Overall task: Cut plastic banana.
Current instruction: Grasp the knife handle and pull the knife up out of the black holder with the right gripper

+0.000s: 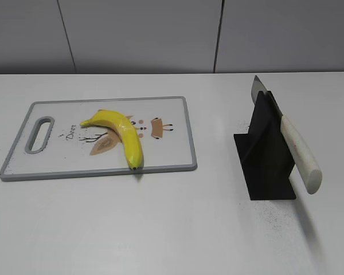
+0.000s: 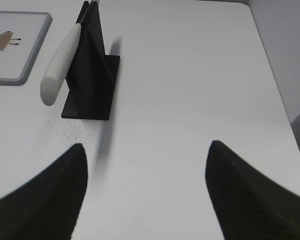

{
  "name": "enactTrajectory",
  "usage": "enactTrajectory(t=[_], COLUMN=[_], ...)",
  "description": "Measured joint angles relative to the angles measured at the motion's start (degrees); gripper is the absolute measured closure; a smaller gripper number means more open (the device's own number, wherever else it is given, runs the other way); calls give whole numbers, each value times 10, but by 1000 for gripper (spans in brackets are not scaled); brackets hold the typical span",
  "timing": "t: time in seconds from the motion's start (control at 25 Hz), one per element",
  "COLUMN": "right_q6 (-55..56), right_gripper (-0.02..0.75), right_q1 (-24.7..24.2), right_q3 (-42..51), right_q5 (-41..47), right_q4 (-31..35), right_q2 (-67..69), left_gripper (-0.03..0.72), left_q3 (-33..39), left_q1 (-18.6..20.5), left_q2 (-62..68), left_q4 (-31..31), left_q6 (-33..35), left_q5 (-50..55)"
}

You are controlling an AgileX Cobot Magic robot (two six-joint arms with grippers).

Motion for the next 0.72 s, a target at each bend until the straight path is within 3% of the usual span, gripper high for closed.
enactTrajectory(t=[0.72], right_q6=[0], right_gripper=[153], right_q1=[0], right_q3=[0], right_q5=[0], right_q4=[0], right_q2=[0], left_gripper=[144], left_q3=[0], left_q1=[0], left_q2=[0], left_q4=[0], left_q6=[0], left_q5=[0])
